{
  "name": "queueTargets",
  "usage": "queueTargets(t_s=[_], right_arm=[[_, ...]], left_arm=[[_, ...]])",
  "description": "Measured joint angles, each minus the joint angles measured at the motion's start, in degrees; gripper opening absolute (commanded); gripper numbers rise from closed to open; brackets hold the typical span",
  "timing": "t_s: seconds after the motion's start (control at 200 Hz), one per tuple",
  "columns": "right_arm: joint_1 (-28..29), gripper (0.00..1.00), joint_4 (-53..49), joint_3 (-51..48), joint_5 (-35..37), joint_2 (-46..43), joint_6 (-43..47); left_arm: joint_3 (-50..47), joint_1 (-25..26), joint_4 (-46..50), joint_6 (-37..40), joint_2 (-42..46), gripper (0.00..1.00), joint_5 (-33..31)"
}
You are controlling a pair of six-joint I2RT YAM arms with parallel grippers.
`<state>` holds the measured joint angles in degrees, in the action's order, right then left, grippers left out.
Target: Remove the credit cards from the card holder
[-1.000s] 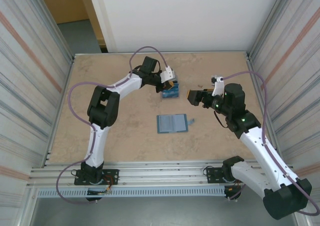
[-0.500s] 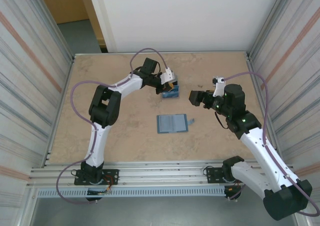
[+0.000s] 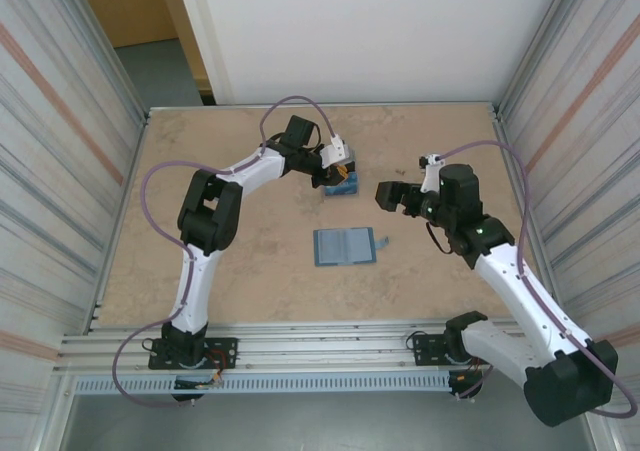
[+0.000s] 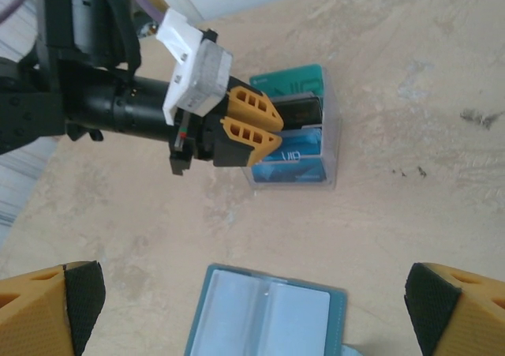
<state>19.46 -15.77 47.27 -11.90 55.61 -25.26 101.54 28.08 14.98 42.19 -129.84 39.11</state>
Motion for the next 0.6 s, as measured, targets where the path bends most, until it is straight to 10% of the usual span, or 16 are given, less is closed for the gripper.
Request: queueTargets(t_s=[0.601], right_arm=[[15.4,0.76,-11.0,9.7,13.2,17.2,-1.4]], left_arm=[[-31.3,0.0,-18.9,-9.9,30.6,0.99,-12.8]])
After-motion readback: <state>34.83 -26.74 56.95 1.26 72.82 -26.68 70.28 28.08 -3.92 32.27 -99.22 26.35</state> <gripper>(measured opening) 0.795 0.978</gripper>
